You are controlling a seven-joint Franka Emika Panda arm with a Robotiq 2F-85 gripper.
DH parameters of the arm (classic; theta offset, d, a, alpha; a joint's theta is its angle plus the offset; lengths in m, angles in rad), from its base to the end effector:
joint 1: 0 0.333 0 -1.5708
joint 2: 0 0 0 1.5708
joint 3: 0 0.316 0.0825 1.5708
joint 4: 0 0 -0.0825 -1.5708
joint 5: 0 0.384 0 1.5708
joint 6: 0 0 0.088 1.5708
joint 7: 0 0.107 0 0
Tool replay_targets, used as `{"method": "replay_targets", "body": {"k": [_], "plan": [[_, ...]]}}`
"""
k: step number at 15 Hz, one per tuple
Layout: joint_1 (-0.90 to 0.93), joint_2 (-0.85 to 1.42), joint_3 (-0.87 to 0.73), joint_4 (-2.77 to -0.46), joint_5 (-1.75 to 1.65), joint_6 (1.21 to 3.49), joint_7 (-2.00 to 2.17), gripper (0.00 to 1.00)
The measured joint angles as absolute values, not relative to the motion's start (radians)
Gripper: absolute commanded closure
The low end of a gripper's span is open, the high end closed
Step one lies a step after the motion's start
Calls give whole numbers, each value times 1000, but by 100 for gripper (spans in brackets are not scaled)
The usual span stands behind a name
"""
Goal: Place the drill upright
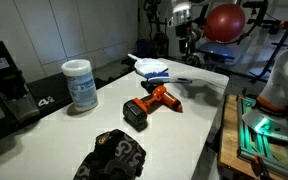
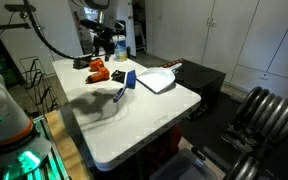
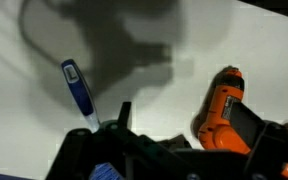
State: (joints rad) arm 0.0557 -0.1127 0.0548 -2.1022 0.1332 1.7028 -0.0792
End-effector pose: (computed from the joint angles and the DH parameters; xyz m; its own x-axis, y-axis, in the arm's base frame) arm 0.4809 0.0665 0.4486 0.9476 0.1645 -0.2739 0.1307 -0.9819 -0.1373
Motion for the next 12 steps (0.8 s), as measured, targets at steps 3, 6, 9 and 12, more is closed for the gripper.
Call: {"method": "replay_targets", "body": {"k": [3,6,9,12], "plan": [[89,-72,99,-2155,152,1793,-2,0],[121,-32,135,-2202,176,1893,41,0],[145,2,158,-2234,216,1981,53,0],[148,10,159,-2232,218,1988,53,0]]}}
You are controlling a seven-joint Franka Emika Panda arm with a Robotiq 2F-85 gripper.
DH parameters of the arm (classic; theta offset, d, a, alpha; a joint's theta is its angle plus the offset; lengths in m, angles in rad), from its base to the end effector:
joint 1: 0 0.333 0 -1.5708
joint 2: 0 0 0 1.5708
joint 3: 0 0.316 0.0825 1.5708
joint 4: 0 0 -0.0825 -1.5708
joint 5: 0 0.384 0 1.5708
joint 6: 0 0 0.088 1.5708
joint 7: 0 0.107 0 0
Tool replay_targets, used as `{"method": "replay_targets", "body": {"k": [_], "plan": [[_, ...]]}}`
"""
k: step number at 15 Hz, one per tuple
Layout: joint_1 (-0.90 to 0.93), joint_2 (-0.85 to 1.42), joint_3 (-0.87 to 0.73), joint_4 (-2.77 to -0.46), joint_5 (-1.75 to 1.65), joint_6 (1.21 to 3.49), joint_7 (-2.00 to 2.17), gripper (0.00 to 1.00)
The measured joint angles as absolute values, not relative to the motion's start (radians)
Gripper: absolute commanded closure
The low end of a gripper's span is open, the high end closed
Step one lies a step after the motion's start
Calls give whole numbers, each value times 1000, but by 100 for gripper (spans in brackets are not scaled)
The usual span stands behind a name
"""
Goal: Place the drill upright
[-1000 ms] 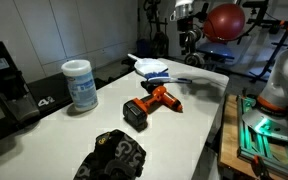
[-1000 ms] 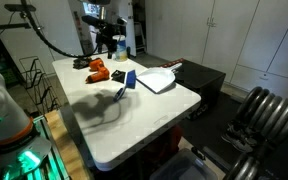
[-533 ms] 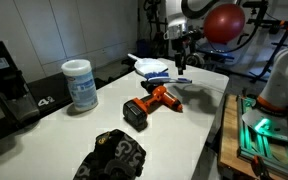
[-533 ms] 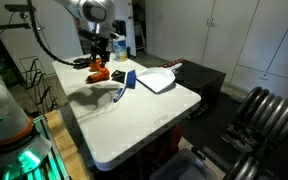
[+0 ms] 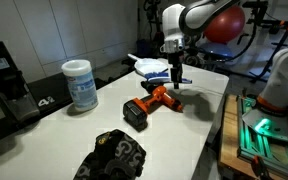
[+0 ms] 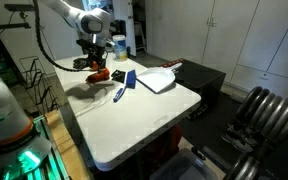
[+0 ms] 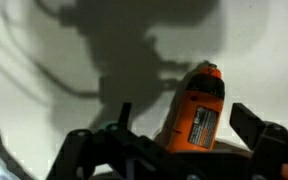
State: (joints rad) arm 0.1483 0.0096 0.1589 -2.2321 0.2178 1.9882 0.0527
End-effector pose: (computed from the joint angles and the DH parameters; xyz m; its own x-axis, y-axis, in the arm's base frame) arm 0.4695 0.1630 0.3497 0.9509 0.1564 -0.2669 0.1172 -0.9806 -0.1569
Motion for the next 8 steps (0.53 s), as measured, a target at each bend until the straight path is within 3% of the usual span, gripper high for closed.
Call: {"method": "replay_targets", "body": {"k": [8], "plan": [[155,25,165,-2230,219,2043,83,0]]}}
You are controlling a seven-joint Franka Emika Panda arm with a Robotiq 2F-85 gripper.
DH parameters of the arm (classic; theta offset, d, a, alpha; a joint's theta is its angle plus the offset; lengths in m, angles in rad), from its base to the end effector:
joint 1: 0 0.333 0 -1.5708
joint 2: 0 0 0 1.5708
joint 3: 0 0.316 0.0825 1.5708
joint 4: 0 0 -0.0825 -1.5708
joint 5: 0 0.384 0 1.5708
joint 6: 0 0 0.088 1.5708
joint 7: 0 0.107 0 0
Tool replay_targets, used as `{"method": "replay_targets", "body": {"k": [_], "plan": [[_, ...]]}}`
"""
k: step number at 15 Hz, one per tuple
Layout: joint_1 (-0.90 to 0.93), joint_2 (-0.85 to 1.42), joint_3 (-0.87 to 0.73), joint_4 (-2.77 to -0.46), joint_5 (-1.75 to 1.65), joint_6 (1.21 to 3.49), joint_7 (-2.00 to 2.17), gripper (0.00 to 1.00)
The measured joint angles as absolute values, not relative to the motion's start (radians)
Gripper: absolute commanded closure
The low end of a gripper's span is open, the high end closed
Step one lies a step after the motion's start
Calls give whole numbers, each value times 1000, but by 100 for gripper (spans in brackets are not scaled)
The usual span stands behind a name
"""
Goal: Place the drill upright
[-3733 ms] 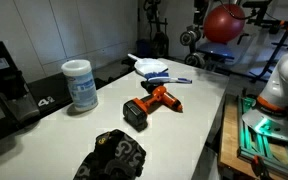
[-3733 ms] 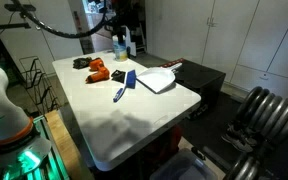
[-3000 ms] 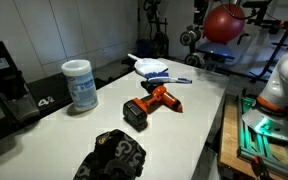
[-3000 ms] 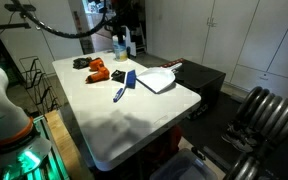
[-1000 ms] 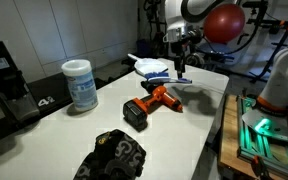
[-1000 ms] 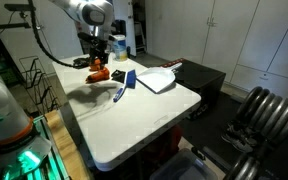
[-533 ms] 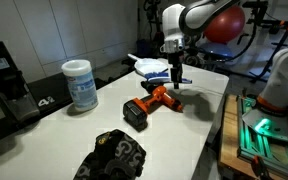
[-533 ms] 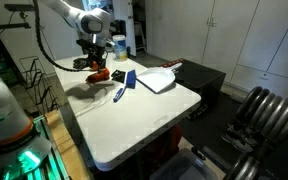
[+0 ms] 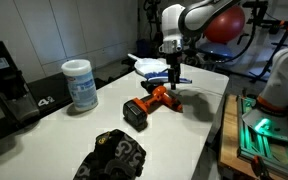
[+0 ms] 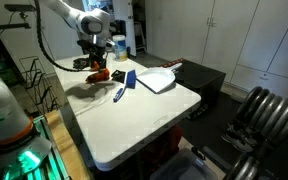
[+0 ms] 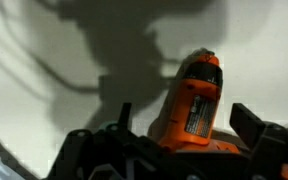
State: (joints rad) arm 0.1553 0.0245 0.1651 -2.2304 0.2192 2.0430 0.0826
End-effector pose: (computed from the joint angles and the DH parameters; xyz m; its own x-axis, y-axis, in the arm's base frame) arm 0.4749 0.1702 0.3463 0.9636 0.1320 -0.2323 0.0976 -0.9833 -0.1539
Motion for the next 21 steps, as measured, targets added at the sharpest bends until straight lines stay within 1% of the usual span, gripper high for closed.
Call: {"method": "replay_targets", "body": {"k": [6,18,20,21], "plan": [[177,70,188,-2261,262,2174,108,0],[200,100,191,-2311,222,2278,241,0],[202,111,191,-2310,188,2302,266,28],[204,116,191,-2309,174,2310,277,34]]}}
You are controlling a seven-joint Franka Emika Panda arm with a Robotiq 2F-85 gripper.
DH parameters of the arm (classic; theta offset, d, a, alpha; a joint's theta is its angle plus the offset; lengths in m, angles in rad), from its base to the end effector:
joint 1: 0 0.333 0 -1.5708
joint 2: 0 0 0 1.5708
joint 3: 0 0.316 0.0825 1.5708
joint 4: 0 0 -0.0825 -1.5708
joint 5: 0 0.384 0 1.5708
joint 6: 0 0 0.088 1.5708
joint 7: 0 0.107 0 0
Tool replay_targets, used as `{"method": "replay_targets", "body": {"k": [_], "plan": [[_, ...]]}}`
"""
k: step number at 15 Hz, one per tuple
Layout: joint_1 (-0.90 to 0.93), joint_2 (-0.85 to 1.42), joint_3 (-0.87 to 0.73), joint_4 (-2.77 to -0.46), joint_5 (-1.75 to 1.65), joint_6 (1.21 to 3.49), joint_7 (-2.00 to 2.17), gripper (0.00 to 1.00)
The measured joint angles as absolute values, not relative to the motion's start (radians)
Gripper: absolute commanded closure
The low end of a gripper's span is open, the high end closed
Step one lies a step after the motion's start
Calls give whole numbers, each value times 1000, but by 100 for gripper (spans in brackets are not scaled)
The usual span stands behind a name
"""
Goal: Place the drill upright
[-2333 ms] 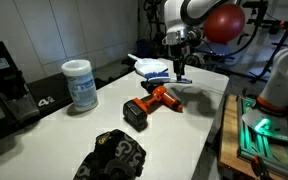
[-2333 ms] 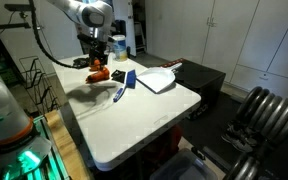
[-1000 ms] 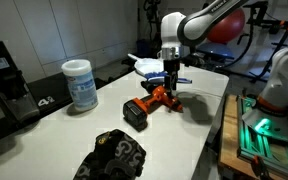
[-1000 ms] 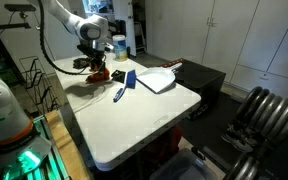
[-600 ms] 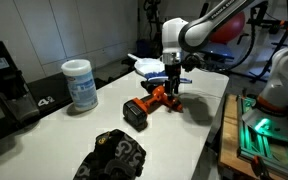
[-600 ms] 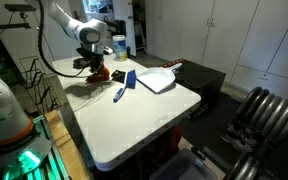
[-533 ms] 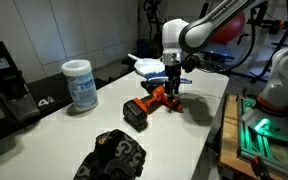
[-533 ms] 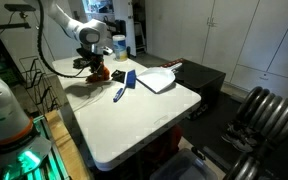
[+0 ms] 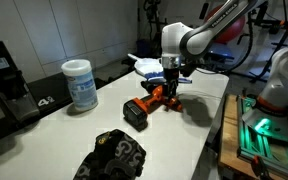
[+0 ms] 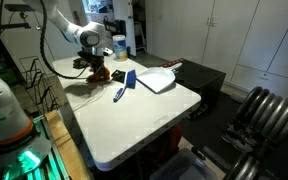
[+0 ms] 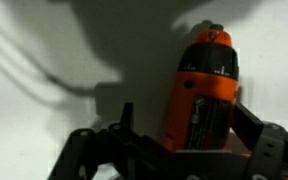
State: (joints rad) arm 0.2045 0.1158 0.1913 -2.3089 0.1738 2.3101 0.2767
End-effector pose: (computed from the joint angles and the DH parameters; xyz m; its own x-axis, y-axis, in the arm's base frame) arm 0.4677 0.1995 0.2871 0.9881 0.0021 -0.1539 -0.0130 -0.9952 -0.0972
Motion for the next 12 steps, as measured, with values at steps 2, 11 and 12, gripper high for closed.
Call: {"method": "replay_targets", "body": {"k": [2,11,12], "plan": [[211,124,191,-2304,145,2322,302,51],[215,135,183,-2291,64,2332,361,66],[215,135,182,-2289,63,2327,361,66]]}}
